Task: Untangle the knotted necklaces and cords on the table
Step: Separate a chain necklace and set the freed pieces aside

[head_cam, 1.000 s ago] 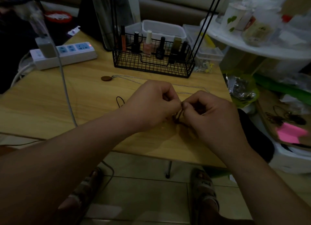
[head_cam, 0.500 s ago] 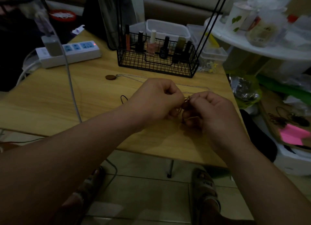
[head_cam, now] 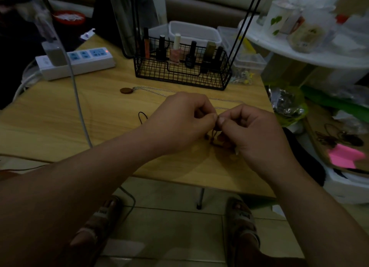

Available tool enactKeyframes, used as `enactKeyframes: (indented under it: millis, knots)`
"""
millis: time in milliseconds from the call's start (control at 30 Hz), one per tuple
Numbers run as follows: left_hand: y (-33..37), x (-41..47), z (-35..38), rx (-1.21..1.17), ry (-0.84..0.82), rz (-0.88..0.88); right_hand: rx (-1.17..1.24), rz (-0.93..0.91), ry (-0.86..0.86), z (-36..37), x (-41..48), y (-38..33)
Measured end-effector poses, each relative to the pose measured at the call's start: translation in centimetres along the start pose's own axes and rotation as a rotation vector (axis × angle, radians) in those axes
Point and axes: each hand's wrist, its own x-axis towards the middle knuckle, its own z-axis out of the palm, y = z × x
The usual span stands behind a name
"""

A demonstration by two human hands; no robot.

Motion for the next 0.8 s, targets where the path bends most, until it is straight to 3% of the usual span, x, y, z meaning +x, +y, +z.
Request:
enactKeyframes:
  millis: [400, 800]
  knots:
    - [0.2, 0.4, 0.2, -0.012, 0.018, -0.042, 0.056, 0.021, -0.008, 0.4, -0.1, -0.1]
    - [0.2, 0.2, 0.3, 0.045, 0.035, -0.03, -0.191, -0.16, -0.001, 0.4, -0.4, 0.2]
